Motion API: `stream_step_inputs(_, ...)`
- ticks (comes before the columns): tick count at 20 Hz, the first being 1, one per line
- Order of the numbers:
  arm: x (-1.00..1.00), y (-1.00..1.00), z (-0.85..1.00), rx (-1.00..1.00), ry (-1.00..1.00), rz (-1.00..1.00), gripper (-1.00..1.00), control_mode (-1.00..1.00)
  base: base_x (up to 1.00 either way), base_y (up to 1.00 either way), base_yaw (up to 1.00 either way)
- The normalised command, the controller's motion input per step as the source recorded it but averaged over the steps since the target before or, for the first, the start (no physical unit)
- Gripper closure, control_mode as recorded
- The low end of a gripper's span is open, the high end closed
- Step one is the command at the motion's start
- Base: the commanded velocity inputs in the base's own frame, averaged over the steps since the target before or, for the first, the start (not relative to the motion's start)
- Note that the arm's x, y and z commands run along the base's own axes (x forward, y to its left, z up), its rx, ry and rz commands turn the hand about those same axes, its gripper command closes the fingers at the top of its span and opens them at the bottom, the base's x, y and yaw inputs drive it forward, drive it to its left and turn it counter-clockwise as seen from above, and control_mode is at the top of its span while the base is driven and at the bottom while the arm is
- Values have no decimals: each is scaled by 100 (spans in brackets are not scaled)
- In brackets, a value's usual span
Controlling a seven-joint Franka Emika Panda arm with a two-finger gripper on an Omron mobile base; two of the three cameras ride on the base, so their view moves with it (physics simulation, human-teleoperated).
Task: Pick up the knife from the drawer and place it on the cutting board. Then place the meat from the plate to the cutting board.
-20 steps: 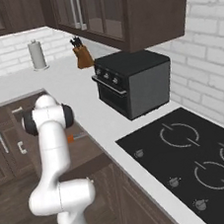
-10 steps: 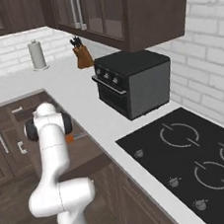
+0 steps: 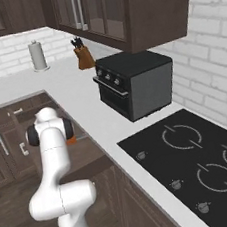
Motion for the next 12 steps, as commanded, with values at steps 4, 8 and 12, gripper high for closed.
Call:
stream_step_inputs(4,-15,-52,-16,0,0,-1,-100,-100,0,0,0)
stream_step_inputs(8,1,-43,-22,0,0,-1,-100,-100,0,0,0)
stream_step_inputs(12,15,-8,-46,0,0,0,100,-100,0,0,0)
